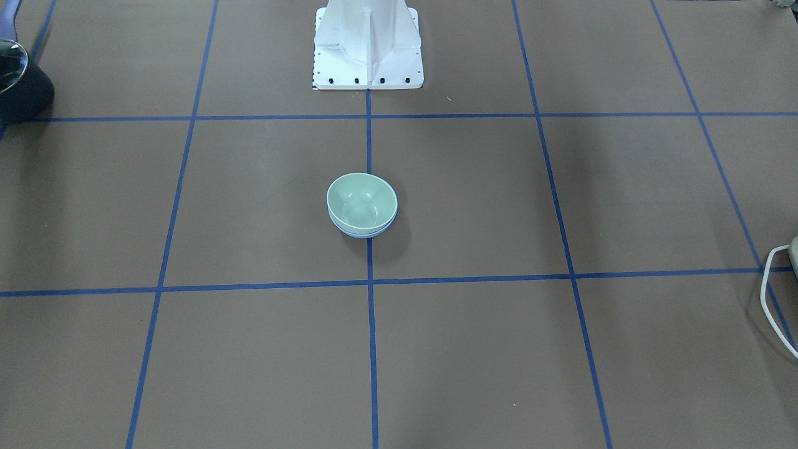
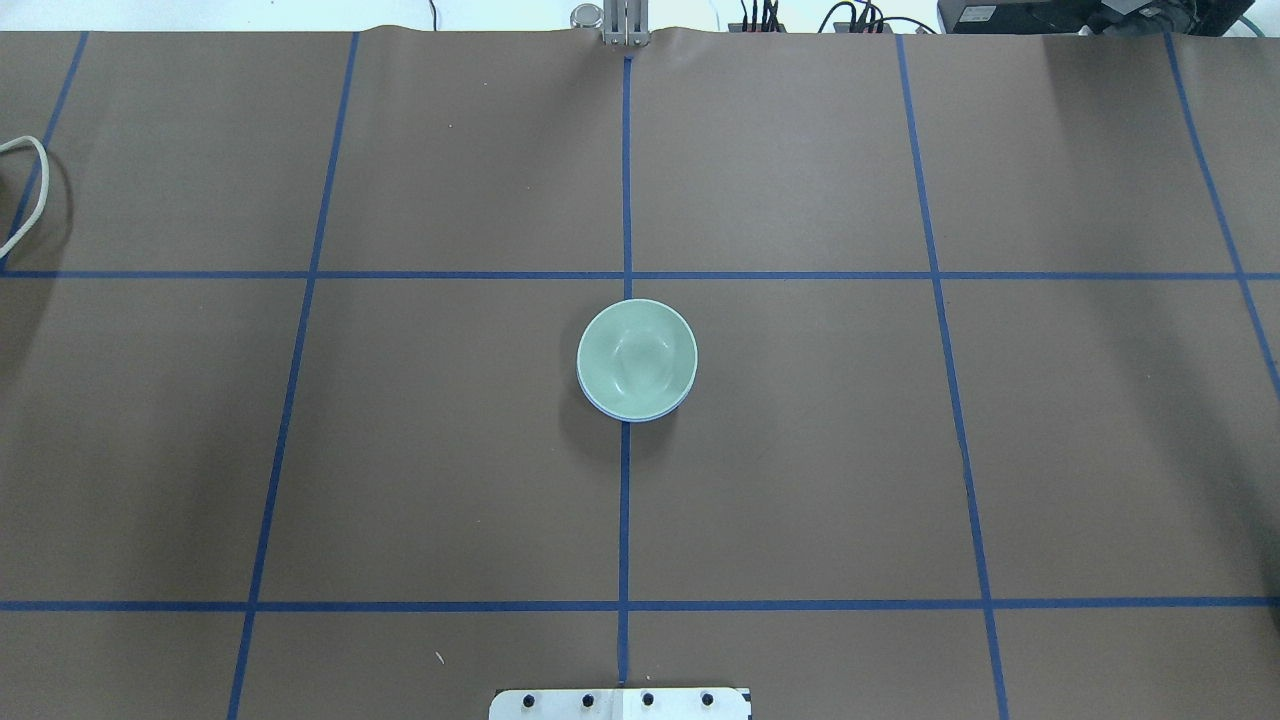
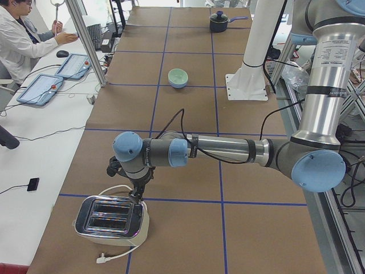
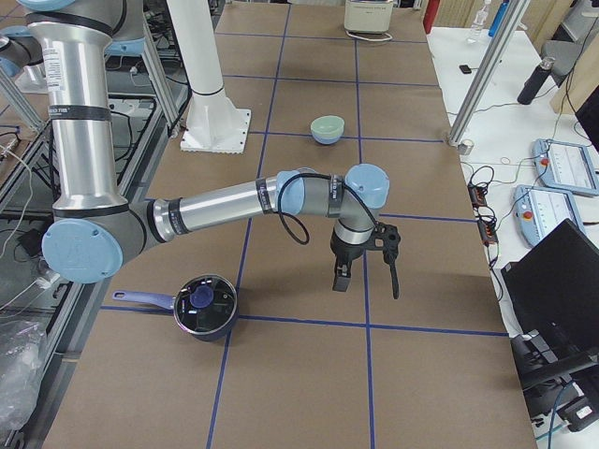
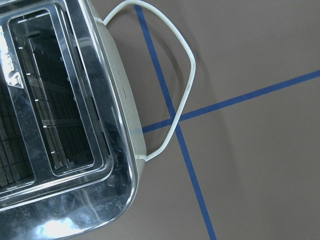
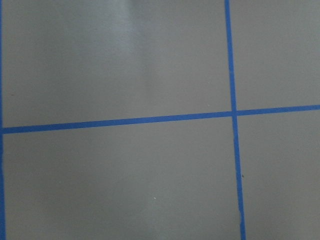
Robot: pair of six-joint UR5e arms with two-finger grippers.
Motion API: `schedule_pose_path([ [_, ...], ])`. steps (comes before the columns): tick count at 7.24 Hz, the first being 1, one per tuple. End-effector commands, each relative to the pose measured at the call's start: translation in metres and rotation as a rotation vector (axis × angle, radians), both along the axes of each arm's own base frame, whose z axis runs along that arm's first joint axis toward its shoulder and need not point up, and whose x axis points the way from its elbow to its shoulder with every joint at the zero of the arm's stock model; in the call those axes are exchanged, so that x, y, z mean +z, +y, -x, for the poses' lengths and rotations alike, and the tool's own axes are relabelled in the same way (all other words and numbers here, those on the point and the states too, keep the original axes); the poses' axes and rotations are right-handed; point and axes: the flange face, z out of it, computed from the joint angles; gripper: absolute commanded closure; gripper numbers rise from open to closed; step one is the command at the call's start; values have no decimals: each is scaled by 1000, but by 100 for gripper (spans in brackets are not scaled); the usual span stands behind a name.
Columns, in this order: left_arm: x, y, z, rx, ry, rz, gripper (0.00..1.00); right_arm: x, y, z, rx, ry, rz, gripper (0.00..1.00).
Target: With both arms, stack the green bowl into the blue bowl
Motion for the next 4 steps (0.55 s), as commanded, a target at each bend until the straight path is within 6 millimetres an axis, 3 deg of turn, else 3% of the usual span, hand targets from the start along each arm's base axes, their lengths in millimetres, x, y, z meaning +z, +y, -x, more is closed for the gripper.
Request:
schedule_pose_path([
  [1, 3, 2, 0, -5, 3, 12, 0, 30, 5, -7, 6, -17, 55, 0],
  [4, 6, 3, 1, -19, 3, 33, 0, 35, 8, -6, 5, -21, 64, 0],
])
